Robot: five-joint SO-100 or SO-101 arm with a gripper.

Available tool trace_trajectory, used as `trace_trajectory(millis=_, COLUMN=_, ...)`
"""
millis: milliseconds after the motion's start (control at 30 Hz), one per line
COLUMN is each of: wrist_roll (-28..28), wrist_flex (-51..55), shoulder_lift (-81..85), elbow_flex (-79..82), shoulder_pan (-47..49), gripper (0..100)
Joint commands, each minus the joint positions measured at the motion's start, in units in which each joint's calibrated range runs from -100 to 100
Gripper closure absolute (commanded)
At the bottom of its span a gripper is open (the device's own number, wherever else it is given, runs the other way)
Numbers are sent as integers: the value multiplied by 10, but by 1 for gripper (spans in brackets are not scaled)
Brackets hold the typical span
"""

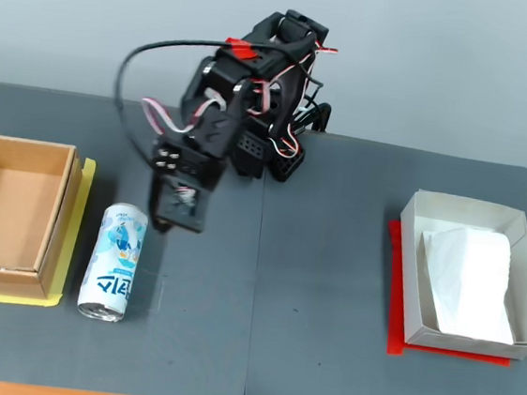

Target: Pick the can and put it in the brown box

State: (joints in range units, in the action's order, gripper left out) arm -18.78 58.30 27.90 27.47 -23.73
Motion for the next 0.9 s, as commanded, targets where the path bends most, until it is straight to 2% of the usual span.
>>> trace_trajectory(millis=0, wrist_roll=-18, wrist_flex=-9, shoulder_lift=-40, elbow_flex=-55, shoulder_pan=-30, gripper=98)
trace_trajectory(millis=300, wrist_roll=-56, wrist_flex=-2, shoulder_lift=-110, elbow_flex=-51, shoulder_pan=-70, gripper=96)
trace_trajectory(millis=700, wrist_roll=-58, wrist_flex=0, shoulder_lift=-181, elbow_flex=-50, shoulder_pan=-71, gripper=56)
trace_trajectory(millis=867, wrist_roll=-55, wrist_flex=0, shoulder_lift=-214, elbow_flex=-50, shoulder_pan=-71, gripper=53)
